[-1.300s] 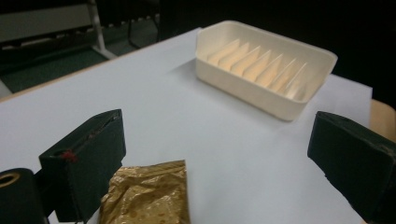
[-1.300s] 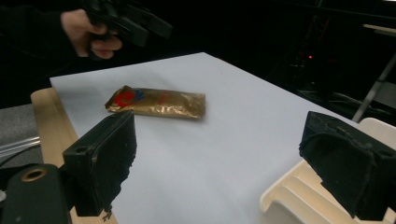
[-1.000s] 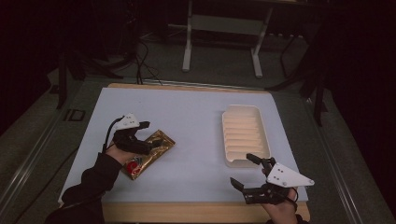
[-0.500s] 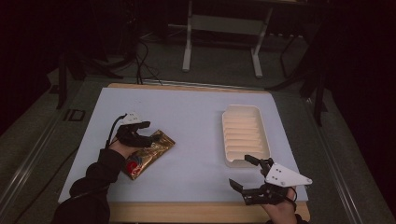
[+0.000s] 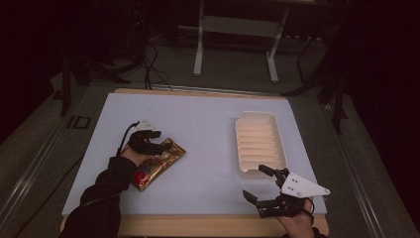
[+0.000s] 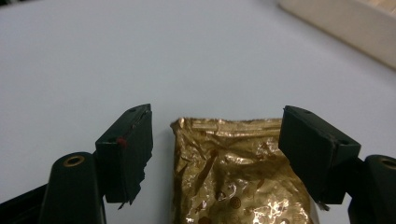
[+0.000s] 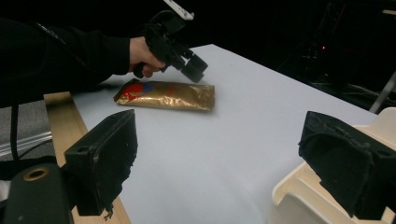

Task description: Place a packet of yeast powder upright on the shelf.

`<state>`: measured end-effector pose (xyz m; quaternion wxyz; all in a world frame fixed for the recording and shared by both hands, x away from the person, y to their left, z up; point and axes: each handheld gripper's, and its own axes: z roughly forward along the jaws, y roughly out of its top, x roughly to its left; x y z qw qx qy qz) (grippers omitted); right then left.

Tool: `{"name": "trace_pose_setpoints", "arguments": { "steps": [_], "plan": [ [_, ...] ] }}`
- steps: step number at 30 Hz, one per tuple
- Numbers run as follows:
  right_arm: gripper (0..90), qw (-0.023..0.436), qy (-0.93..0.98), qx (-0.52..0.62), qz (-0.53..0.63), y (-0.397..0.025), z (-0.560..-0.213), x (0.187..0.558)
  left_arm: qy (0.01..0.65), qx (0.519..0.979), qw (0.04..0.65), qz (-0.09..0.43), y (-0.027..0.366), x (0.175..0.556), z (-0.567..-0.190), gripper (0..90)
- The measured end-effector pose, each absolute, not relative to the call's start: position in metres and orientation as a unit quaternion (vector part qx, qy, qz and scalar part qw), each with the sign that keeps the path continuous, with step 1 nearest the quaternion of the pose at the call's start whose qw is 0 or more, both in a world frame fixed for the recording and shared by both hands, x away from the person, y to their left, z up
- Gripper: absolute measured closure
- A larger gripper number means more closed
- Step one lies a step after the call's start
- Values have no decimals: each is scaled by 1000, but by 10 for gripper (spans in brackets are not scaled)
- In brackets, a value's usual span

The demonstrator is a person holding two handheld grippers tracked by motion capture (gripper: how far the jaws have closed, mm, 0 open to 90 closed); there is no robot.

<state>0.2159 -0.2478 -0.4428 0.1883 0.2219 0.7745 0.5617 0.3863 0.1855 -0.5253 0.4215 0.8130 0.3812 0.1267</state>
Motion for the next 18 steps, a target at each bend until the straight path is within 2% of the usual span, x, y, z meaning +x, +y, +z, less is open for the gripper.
{"name": "trace_pose_setpoints", "arguments": {
  "steps": [13,16,18],
  "plan": [
    [129,186,778,221,558,-248,-445,217,403,826,374,122,177,394,-541,319],
    [129,183,779,222,557,-247,-445,217,410,829,365,107,176,396,-541,331],
    [129,182,781,221,556,-247,-445,217,415,828,367,89,176,398,-542,372]
  ]
}}
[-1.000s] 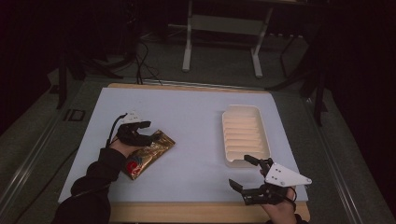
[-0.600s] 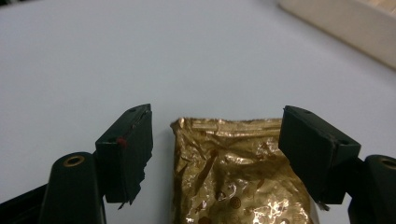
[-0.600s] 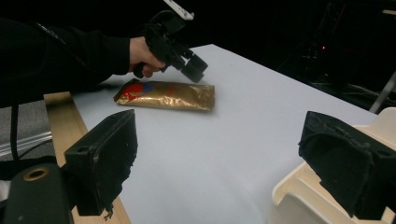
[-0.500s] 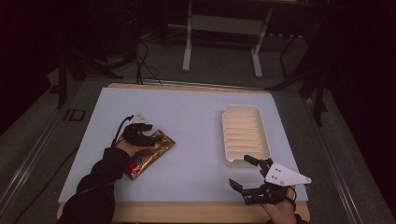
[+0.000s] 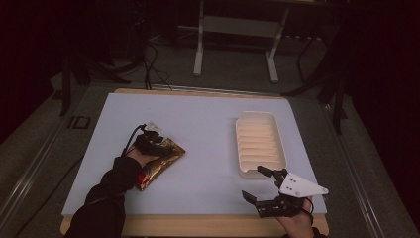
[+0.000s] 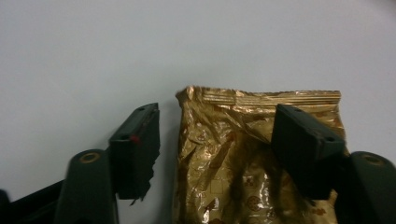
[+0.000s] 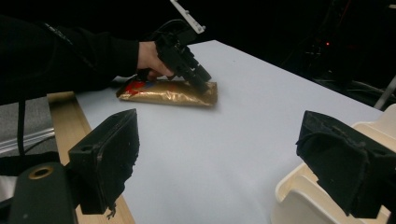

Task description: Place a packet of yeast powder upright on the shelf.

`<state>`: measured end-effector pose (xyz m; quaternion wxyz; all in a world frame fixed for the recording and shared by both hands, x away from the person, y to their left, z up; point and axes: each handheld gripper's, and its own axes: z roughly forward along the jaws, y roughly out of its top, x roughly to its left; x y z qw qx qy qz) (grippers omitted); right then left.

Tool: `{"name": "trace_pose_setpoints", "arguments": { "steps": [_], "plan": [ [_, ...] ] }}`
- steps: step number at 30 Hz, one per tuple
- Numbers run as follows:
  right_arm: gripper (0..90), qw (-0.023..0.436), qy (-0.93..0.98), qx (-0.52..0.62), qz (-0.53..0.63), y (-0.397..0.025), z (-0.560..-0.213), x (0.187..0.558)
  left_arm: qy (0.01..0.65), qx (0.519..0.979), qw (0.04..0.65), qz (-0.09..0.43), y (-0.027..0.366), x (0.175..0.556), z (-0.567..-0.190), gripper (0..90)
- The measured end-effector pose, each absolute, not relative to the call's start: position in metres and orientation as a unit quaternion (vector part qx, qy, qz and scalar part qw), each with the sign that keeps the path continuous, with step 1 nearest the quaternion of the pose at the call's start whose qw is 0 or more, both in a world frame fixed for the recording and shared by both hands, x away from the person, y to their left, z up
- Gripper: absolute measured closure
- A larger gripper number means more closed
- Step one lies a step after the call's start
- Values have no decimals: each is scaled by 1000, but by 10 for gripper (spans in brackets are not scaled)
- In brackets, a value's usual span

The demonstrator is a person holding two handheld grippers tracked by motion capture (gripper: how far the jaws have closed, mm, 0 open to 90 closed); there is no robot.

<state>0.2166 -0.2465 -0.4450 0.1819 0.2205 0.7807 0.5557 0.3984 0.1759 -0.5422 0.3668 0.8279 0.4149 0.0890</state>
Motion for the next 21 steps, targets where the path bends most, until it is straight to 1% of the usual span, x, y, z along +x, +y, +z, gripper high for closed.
{"name": "trace_pose_setpoints", "arguments": {
  "steps": [2,3,5,7,12,14,16,17,19,21],
  "plan": [
    [129,180,781,221,556,-246,-445,217,414,830,365,78,175,399,-543,415],
    [129,181,781,221,556,-246,-445,217,416,830,364,77,174,400,-543,455],
    [131,178,781,222,557,-247,-445,217,415,832,359,79,172,399,-542,460],
    [131,179,781,221,556,-246,-445,217,413,835,356,80,171,398,-542,494],
    [131,178,783,220,555,-245,-446,217,409,839,346,94,168,395,-541,685],
    [132,177,783,220,554,-245,-446,217,409,840,342,100,167,395,-541,700],
    [132,176,784,221,553,-245,-446,217,404,843,337,110,166,394,-540,758],
    [133,176,784,221,552,-245,-446,217,403,843,339,110,165,393,-540,805],
    [133,175,785,221,552,-245,-446,217,402,843,339,115,165,391,-539,859],
    [133,174,785,221,552,-245,-446,217,401,842,341,122,165,389,-538,878]
  ]
}}
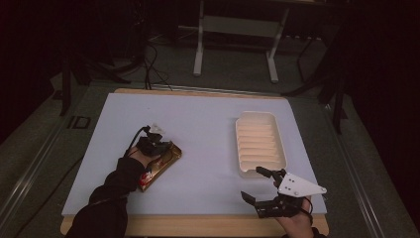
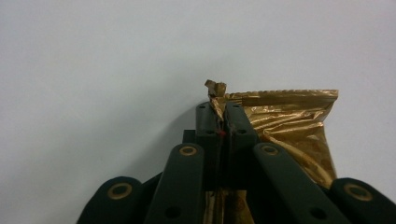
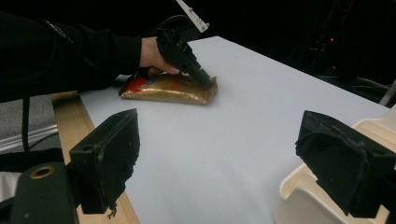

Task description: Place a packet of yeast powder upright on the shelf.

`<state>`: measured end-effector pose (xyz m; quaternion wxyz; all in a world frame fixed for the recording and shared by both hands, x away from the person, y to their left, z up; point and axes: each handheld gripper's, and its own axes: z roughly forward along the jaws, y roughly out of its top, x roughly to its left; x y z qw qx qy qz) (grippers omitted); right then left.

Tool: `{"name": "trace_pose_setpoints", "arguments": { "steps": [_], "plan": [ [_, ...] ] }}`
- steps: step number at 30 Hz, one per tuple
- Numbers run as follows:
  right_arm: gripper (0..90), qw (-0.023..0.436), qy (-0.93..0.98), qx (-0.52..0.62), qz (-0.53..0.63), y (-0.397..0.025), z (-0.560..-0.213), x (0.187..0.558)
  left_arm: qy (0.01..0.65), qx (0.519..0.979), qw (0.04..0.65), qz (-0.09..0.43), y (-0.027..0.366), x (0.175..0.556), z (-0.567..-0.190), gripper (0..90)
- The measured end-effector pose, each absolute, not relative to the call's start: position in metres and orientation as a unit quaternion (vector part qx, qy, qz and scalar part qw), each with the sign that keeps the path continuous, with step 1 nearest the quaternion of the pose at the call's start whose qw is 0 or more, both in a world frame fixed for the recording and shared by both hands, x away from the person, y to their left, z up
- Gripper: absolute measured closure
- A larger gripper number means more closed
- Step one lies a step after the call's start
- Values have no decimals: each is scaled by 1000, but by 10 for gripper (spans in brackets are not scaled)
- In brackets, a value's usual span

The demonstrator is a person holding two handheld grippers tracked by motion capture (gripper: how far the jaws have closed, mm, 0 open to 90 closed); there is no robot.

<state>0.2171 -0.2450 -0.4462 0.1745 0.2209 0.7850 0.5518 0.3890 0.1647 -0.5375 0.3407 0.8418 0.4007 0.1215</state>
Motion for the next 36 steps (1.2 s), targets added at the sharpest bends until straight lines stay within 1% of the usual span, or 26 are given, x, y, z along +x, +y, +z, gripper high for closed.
{"name": "trace_pose_setpoints", "arguments": {
  "steps": [6,10,11,14,16,17,21,27,36],
  "plan": [
    [134,177,783,221,553,-246,-445,217,416,822,364,135,167,381,-526,887],
    [134,177,783,222,554,-247,-445,217,408,821,378,131,169,376,-518,889],
    [134,178,781,223,555,-247,-444,217,398,826,371,145,167,372,-513,891],
    [134,181,778,224,558,-248,-443,217,387,827,380,148,165,364,-503,892],
    [134,182,778,224,557,-248,-443,217,387,827,380,148,165,364,-503,892],
    [134,183,777,226,559,-249,-443,218,383,822,393,149,164,358,-494,892],
    [135,183,777,229,557,-249,-443,218,373,817,415,146,160,348,-482,895],
    [134,185,778,228,555,-248,-443,218,342,821,431,150,149,331,-468,895],
    [135,187,779,228,553,-248,-443,218,328,800,476,162,137,309,-449,897]
  ]
}}
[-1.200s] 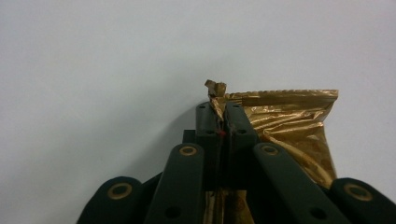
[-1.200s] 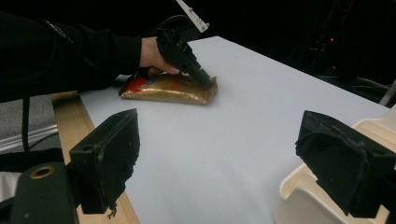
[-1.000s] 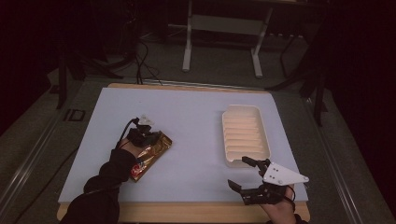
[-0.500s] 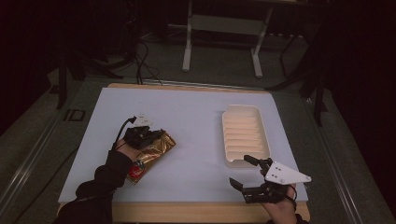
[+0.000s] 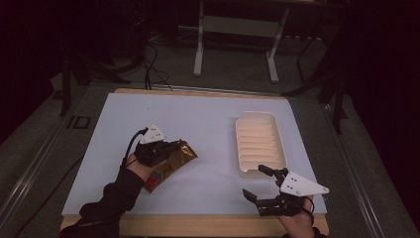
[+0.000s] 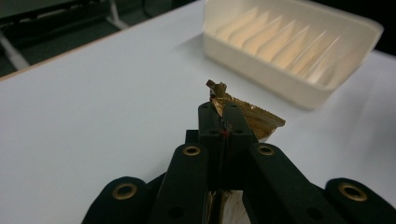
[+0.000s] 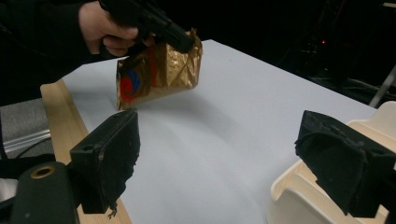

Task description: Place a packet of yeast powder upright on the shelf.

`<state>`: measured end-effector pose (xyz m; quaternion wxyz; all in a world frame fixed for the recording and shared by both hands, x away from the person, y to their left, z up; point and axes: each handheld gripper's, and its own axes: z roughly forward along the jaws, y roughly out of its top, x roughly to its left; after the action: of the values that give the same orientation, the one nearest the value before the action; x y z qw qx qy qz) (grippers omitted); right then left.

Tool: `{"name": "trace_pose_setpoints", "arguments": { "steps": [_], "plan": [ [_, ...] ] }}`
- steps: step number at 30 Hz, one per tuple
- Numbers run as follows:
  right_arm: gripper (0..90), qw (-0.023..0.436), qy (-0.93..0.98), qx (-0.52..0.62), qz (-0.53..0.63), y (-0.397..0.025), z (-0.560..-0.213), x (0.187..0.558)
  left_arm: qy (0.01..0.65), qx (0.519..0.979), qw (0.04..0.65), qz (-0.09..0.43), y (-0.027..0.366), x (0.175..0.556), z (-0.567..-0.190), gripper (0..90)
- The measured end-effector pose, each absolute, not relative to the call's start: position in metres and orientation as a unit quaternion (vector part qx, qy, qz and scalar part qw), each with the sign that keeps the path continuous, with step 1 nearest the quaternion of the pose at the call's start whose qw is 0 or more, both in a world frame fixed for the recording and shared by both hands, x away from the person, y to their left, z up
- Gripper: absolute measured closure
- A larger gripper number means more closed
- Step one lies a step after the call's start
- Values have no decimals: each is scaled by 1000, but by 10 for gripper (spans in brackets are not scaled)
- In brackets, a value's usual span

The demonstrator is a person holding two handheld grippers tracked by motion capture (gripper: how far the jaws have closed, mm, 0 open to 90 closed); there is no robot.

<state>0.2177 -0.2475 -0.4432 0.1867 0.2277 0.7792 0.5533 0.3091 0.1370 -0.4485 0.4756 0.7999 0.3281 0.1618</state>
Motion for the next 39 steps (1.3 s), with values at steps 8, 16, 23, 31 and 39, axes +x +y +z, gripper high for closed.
{"name": "trace_pose_setpoints", "arguments": {
  "steps": [8,16,23,31,39],
  "plan": [
    [140,189,779,226,554,-247,-442,217,321,774,520,166,129,295,-439,897],
    [143,180,777,231,557,-245,-439,219,301,766,548,153,119,288,-437,896],
    [145,171,775,229,563,-241,-425,225,302,732,593,143,115,280,-435,896],
    [173,155,781,223,562,-231,-409,240,291,712,623,144,106,269,-431,896],
    [280,119,800,208,550,-202,-407,256,281,700,644,133,102,264,-427,896]
  ]
}}
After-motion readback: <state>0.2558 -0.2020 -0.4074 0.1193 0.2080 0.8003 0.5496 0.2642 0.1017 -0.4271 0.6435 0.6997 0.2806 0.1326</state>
